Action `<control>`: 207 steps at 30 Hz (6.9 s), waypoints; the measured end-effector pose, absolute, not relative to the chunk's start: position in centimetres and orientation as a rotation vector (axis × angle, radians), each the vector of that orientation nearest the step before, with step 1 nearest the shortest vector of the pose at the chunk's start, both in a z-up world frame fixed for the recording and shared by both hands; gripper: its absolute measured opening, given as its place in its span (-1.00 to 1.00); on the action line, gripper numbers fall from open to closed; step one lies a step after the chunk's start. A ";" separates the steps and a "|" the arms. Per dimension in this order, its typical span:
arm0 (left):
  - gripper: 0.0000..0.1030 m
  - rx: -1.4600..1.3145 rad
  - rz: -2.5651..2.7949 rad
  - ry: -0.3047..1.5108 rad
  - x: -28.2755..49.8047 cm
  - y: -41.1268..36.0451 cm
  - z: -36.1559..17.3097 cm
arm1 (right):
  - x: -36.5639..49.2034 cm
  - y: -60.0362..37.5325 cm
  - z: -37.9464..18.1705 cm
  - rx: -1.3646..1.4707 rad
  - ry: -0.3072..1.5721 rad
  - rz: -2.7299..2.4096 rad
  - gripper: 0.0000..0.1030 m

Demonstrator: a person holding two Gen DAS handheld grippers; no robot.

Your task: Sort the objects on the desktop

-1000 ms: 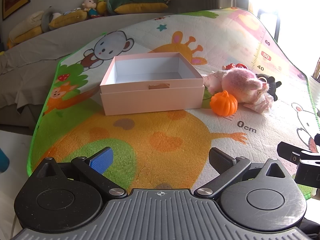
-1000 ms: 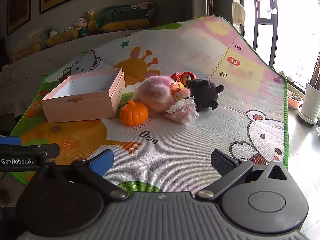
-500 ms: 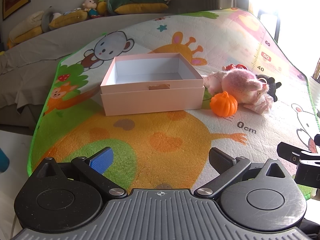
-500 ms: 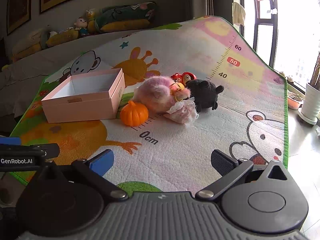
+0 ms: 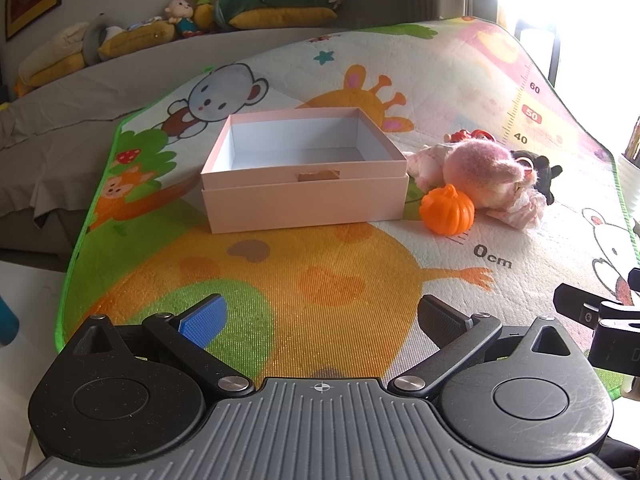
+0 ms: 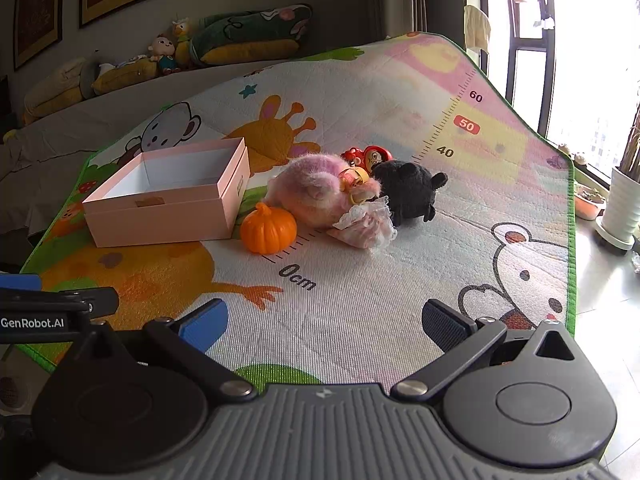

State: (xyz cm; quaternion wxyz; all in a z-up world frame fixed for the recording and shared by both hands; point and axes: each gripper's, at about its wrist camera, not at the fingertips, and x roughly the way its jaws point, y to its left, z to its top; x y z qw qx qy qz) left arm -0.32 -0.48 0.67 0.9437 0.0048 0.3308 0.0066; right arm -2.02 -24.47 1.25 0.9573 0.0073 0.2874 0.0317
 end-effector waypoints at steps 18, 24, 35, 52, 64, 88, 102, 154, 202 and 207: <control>1.00 0.010 -0.011 0.690 -0.1 -0.7 -0.1 | -2.0 -24.8 0.9 0.027 0.582 0.055 1.00; 1.00 0.035 -0.060 0.679 0.5 -1.2 -0.2 | -1.7 -25.4 0.7 0.048 0.596 0.061 1.00; 1.00 0.219 -0.100 0.585 8.9 -3.4 -0.8 | 3.5 -29.1 -0.3 0.108 0.608 0.077 1.00; 1.00 0.118 -0.088 0.645 13.2 3.2 -2.6 | 6.1 -30.6 -3.7 0.407 0.667 0.143 1.00; 1.00 0.050 -0.249 0.823 11.2 -1.1 -4.3 | 8.5 -30.4 -3.6 0.196 0.700 0.356 1.00; 0.38 0.240 -0.391 0.636 14.5 -10.7 -2.4 | 9.2 -34.7 0.7 0.095 0.495 0.259 0.76; 0.27 0.194 -0.389 0.692 15.8 -10.2 -3.6 | 18.2 -35.1 1.4 0.034 0.491 0.235 0.68; 0.27 0.098 -0.274 0.437 15.0 5.1 6.2 | 16.5 -24.7 10.8 0.029 0.420 0.552 0.69; 0.62 0.023 -0.153 0.751 22.4 13.7 2.1 | 23.2 -16.6 3.4 0.036 0.675 0.624 0.72; 0.64 -0.122 -0.237 0.863 23.1 13.8 0.5 | 23.4 -17.6 1.1 0.170 0.798 0.653 0.72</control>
